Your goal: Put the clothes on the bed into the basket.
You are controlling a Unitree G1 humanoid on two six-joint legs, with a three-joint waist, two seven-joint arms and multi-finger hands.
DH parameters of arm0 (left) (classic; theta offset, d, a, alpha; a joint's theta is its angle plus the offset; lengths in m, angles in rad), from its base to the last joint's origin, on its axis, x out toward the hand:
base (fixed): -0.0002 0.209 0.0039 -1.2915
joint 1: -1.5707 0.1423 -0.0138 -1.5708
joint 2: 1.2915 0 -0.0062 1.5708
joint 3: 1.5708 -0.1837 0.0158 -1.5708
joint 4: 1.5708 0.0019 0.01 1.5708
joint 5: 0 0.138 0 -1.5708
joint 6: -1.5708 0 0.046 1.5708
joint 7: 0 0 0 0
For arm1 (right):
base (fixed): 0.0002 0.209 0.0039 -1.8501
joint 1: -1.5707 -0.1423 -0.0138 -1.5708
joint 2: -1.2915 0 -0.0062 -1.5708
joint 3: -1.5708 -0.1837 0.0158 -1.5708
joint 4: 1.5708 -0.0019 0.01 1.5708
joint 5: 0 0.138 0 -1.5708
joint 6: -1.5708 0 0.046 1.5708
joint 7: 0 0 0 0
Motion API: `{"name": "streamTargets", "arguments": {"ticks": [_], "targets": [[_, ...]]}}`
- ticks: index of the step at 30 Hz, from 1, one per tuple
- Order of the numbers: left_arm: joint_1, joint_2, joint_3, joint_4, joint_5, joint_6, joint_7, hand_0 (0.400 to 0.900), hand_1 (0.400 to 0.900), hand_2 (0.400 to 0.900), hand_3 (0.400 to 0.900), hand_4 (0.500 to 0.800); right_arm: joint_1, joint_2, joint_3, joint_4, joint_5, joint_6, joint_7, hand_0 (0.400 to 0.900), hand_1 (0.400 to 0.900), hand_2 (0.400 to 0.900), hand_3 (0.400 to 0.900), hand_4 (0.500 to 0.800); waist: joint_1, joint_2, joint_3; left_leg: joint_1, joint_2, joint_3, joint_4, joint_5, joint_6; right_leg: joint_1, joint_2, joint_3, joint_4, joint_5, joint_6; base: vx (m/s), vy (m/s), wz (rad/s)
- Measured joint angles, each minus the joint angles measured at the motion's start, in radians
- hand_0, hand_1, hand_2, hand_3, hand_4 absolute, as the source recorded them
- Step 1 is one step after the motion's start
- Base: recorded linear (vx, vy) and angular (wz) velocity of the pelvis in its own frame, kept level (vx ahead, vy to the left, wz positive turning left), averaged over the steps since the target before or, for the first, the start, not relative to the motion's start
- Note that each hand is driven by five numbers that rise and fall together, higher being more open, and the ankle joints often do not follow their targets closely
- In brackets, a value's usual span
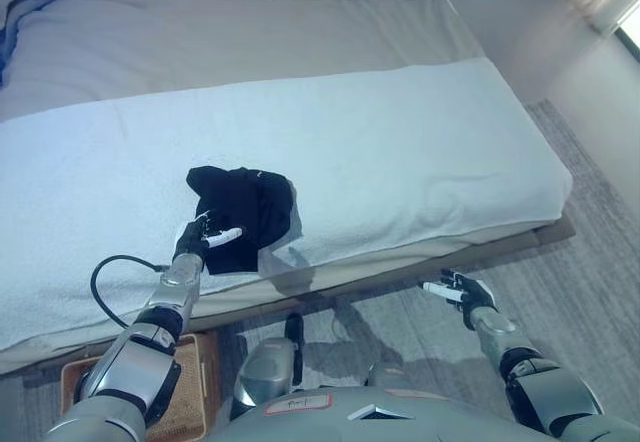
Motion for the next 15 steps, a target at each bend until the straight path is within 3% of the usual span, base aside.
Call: {"name": "streamTargets", "arguments": {"ticks": [3,6,9,12,13,15], "targets": [[-0.01,-0.002,-0.001,-0.004,-0.001,-0.001,0.003,0.9,0.9,0.9,0.9,0.8,0.004,-0.002,0.0,0.007,0.0,0.009,0.003,0.9,0.9,0.9,0.9,0.8,-0.046,0.01,0.016,0.004,-0.007,-0.036,-0.01,0.011,-0.003,-0.029,-0.033,-0.066,-0.217,-0.018,0.009,0.16,-0.11,0.57],[-0.023,-0.009,-0.002,-0.002,-0.001,-0.002,0.007,0.9,0.9,0.9,0.9,0.8,0.006,-0.003,0.0,0.006,0.001,0.01,0.009,0.9,0.9,0.9,0.9,0.8,-0.091,-0.002,0.036,0.007,-0.022,-0.086,-0.017,0.022,-0.025,-0.049,-0.037,-0.073,-0.466,0.004,0.031,0.17,-0.094,0.54],[-0.03,-0.009,-0.001,0.007,-0.001,-0.004,0.008,0.9,0.9,0.9,0.9,0.8,0.009,-0.003,-0.001,0.004,0.001,0.009,0.01,0.9,0.9,0.9,0.9,0.8,-0.108,-0.028,0.061,0.021,-0.031,-0.131,-0.025,0.017,-0.028,-0.088,-0.021,-0.066,-0.581,0.064,0.021,0.07,-0.079,0.31],[-0.032,-0.001,-0.001,0.009,-0.001,-0.004,0.01,0.9,0.9,0.9,0.9,0.8,0.02,-0.001,-0.001,0.005,0.002,0.008,0.009,0.9,0.9,0.9,0.9,0.8,-0.108,-0.08,0.081,0.013,-0.053,-0.175,0.002,-0.007,-0.089,-0.096,0.002,-0.032,-0.589,0.097,-0.005,0.07,-0.102,0.4],[-0.032,-0.009,0.0,0.009,-0.001,-0.006,0.018,0.9,0.9,0.9,0.9,0.8,0.019,-0.007,-0.004,0.004,0.002,0.007,0.008,0.9,0.9,0.9,0.9,0.8,-0.121,-0.07,0.089,-0.01,-0.041,-0.203,0.032,-0.024,-0.116,-0.1,0.021,0.0,-0.583,0.114,-0.005,0.08,-0.149,0.33],[-0.027,-0.008,0.002,0.015,-0.001,-0.004,0.02,0.9,0.9,0.9,0.9,0.8,0.007,-0.006,-0.004,0.005,0.002,0.007,0.01,0.9,0.9,0.9,0.9,0.8,-0.117,-0.055,0.096,-0.042,0.001,-0.211,0.069,-0.034,-0.152,-0.11,0.066,-0.013,-0.582,0.126,-0.013,0.04,-0.182,0.38]]}}
